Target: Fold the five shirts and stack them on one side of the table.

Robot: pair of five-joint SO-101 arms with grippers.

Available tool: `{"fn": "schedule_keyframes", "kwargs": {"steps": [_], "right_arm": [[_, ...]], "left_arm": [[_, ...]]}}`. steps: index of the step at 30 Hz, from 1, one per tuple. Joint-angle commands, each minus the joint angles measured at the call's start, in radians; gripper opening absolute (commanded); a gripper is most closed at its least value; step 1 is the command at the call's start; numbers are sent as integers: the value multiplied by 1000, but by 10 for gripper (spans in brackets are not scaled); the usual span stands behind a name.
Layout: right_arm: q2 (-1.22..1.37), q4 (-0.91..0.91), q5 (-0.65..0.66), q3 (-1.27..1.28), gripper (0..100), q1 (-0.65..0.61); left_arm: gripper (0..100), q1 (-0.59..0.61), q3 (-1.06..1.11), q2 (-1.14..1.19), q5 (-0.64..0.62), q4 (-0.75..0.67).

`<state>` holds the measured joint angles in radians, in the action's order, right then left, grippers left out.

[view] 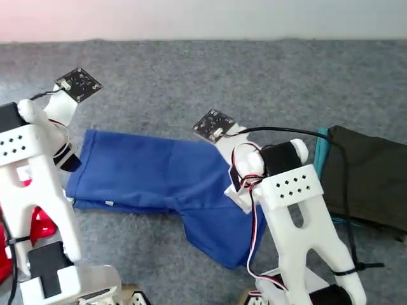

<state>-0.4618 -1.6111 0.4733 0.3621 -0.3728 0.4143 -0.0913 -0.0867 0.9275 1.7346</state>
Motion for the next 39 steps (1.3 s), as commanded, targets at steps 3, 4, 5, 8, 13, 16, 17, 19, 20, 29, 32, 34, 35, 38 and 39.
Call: {"fn": "schedule_keyframes", "kwargs": {"steps": [3, 4, 5, 8, 13, 16, 17, 19, 20, 29, 32, 34, 35, 38, 39], "right_arm": [[90, 180, -12, 54, 219, 64], [120, 193, -12, 61, 192, 65], [153, 193, -12, 66, 152, 65], [217, 128, -12, 63, 2, 54], [236, -79, -9, 71, 8, -13], [236, -119, -14, 72, 10, -61], [236, -116, -15, 80, 10, -76], [237, -77, -15, 120, 10, -108], [237, -51, -15, 153, 10, -125], [237, 208, 12, 474, 9, -61], [237, 222, 104, 474, 9, 22], [237, 242, 160, 477, 9, 74], [239, 249, 181, 477, 9, 104], [245, 265, 236, 477, 9, 189], [255, 263, 252, 477, 9, 213]], "left_arm": [[190, -20, -2, 23, -209, -54], [177, -23, -2, 37, -250, -55], [158, -23, -2, 46, -282, -57], [78, -31, -5, 58, -330, -55], [16, -29, -8, 58, -348, -11], [15, -12, -8, 58, -448, -3], [17, -3, -8, 58, -479, -5], [17, 18, -8, 58, -522, -5], [18, 28, -8, 58, -540, -5], [19, 120, -8, 58, -582, -3], [19, 141, -8, 58, -580, -3], [19, 143, -8, 58, -580, -3], [19, 143, -8, 58, -580, -3], [19, 138, -8, 58, -580, -3], [19, 138, -8, 58, -580, -3]]}}
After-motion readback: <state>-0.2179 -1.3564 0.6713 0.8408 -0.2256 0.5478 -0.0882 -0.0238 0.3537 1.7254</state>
